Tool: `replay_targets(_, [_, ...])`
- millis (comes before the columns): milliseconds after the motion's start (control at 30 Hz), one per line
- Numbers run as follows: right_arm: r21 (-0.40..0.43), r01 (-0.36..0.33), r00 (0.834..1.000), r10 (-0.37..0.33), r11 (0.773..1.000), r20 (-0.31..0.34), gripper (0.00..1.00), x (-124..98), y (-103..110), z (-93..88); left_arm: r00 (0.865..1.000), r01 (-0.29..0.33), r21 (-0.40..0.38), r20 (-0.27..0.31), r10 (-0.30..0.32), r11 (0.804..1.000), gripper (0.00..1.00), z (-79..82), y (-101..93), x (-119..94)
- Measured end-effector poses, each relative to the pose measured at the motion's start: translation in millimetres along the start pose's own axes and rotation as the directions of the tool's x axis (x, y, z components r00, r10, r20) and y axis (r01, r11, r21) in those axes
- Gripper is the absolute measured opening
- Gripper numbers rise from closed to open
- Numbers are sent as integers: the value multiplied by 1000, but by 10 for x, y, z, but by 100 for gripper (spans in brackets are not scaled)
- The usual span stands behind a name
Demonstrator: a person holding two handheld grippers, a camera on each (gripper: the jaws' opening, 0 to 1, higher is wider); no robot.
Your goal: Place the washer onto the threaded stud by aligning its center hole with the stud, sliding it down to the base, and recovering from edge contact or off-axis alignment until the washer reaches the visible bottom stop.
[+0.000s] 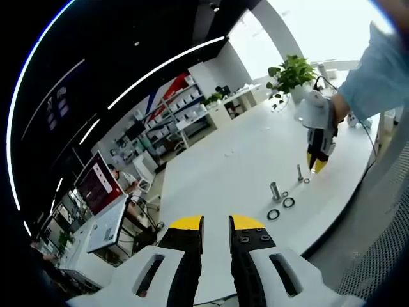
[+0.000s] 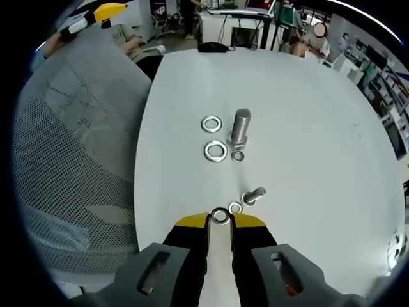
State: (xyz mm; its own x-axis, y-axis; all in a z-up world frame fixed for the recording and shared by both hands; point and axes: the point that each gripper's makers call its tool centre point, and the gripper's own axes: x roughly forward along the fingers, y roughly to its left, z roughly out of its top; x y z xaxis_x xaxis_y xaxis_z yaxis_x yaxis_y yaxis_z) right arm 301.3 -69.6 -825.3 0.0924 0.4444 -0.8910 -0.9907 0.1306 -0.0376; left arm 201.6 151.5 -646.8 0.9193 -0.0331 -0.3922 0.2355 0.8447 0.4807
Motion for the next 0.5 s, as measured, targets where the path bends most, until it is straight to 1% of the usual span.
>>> replay_targets(233, [3, 18, 1000, -18, 1000, 9, 14, -79, -90, 89, 1000, -2, -2, 1, 2, 1000, 13, -1, 4, 0])
replay_targets(500, [-5, 75, 997, -74, 997, 28, 14, -110, -215, 191, 1000, -4, -1, 0, 4, 1000, 13, -2, 8, 2])
